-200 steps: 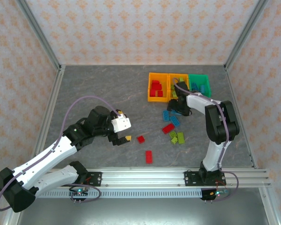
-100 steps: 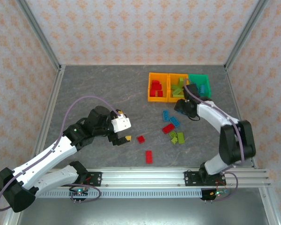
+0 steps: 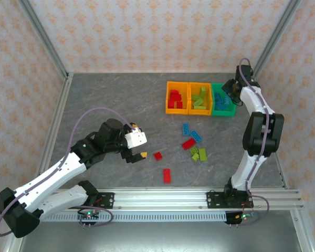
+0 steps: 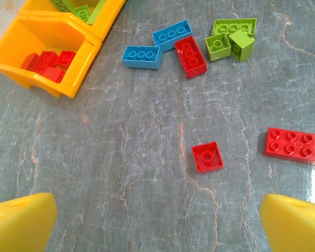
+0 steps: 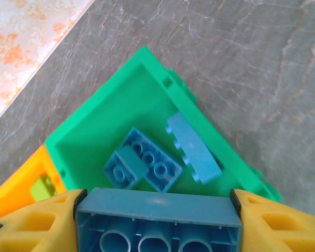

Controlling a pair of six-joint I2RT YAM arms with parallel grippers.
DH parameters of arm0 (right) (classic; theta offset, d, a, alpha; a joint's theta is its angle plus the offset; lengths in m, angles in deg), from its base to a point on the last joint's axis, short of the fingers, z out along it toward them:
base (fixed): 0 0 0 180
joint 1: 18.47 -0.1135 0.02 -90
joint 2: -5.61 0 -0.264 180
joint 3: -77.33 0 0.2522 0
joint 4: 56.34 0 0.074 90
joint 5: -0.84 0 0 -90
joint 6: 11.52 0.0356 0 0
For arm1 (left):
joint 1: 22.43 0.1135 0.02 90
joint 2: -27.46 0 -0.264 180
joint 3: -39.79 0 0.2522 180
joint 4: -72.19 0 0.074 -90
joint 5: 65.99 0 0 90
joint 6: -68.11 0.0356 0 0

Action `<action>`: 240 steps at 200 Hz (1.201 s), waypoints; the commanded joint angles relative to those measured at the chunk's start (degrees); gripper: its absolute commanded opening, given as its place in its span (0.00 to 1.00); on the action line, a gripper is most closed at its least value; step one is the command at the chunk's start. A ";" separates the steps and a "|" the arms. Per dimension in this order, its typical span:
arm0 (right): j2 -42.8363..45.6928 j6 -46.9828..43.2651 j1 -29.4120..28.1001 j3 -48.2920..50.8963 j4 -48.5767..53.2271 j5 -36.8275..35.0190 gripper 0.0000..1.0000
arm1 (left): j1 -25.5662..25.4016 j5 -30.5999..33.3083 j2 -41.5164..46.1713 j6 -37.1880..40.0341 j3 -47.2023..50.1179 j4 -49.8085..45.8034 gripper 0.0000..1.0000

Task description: Sort the legos into containers by color

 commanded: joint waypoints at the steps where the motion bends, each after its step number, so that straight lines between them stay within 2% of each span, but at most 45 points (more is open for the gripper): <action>1: -4.25 1.99 -0.14 -7.12 6.29 2.67 0.68 | 0.54 0.64 1.20 1.16 -0.69 -1.03 1.00; 34: -3.83 2.28 -0.08 -10.84 8.68 4.34 0.85 | 0.49 0.73 1.11 1.29 -0.69 -1.03 1.00; 64: 4.42 0.62 -0.07 -4.21 7.80 5.19 0.93 | 0.54 0.59 1.29 1.34 -0.73 -0.95 1.00; 94: 20.10 0.48 -0.71 11.43 4.36 7.88 0.93 | 0.49 -0.07 1.51 1.30 -0.92 -1.27 1.00; 121: 37.31 0.59 -3.78 29.18 3.16 6.65 0.94 | 0.54 -0.81 1.77 1.16 -0.83 -0.86 1.00; 145: 50.53 2.07 -9.38 41.88 5.85 5.42 0.91 | 0.55 -1.65 1.43 1.03 -0.99 -0.60 1.00; 164: 56.55 3.54 -13.59 47.23 12.89 2.46 0.87 | 0.54 -1.86 0.98 1.06 -1.27 -1.16 1.00; 198: 59.25 7.11 -21.16 54.05 17.96 3.71 0.78 | 0.53 -1.15 1.03 1.64 -1.19 -1.23 1.00; 220: 55.32 7.92 -23.52 56.42 15.78 5.23 0.76 | 0.58 -0.18 1.11 1.86 -1.02 -1.65 1.00; 240: 50.29 7.72 -25.33 56.85 13.13 6.06 0.71 | 0.53 0.53 1.62 1.95 -0.67 -1.47 1.00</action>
